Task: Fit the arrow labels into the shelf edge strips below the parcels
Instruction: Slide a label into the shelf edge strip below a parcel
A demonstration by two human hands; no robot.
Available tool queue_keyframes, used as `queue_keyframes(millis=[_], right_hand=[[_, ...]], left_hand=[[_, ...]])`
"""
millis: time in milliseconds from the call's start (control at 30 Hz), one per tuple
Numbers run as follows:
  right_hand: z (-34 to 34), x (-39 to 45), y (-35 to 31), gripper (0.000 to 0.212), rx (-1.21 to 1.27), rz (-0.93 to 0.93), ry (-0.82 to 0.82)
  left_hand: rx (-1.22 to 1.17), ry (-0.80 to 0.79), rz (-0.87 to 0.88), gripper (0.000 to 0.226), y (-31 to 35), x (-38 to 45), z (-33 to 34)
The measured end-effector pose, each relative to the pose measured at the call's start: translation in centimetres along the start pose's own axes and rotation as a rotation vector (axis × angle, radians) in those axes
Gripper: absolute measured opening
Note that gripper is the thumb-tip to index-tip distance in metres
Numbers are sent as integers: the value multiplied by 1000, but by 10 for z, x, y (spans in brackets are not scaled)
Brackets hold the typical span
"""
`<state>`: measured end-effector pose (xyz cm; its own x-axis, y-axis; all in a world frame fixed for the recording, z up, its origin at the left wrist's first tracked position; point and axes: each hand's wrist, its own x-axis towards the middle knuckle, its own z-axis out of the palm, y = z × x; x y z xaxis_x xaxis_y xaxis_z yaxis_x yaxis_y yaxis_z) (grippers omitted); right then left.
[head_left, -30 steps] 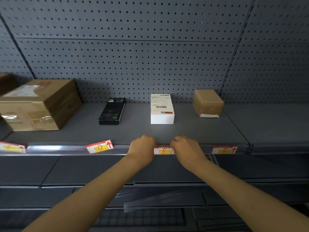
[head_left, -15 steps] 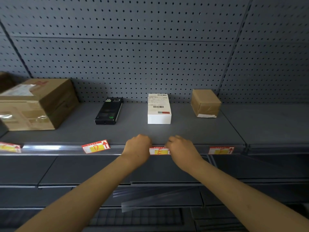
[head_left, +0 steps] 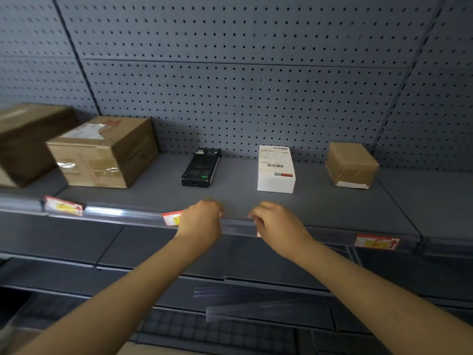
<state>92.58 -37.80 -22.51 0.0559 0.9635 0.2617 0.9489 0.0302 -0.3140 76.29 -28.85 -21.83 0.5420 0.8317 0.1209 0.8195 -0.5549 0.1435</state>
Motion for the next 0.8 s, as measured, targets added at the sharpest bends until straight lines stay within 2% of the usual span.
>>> queue_keyframes(millis=[167,367,567,800], right_hand=[[23,37,-53,29,108,-21,-1],[53,70,-93,36,113,87,-13],[67,80,-117,22,-26,105,24],[76,73,-118,23,-117,123,2]], left_hand=[[70,-12,-77,22,-67,0,-19],[45,-89,40,25,-125,11,-20],[22,-116,156,26,-144,19,-13],[37,-104,238,24,-144,22,-10]])
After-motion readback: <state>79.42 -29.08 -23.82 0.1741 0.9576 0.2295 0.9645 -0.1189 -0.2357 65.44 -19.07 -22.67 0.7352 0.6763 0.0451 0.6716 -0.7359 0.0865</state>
